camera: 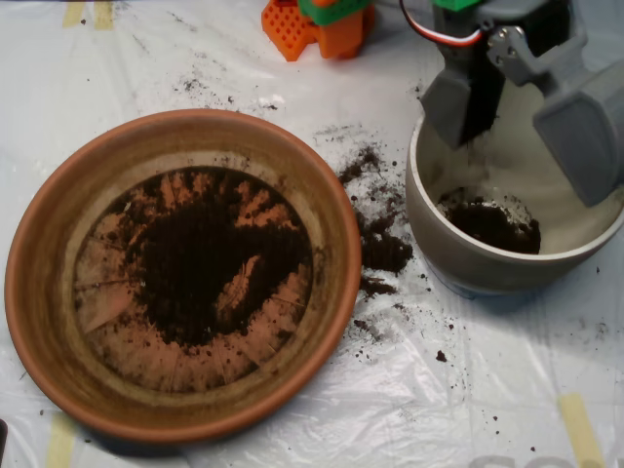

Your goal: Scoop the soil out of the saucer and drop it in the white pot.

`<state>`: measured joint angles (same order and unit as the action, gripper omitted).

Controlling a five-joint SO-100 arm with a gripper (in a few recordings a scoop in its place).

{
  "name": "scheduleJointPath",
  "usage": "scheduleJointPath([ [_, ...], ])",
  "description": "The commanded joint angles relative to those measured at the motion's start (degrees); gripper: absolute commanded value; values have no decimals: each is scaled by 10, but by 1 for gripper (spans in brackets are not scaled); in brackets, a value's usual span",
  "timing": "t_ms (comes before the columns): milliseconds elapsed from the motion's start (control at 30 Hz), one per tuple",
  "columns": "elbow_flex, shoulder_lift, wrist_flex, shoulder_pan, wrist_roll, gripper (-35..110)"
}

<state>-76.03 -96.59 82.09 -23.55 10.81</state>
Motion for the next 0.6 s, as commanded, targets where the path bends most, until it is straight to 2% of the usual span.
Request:
scheduleJointPath([
  [0,6,-57,-7,7,-11,42],
  [267,87,-49,11,54,-73,42],
  [567,223,-36,82,216,-122,43],
])
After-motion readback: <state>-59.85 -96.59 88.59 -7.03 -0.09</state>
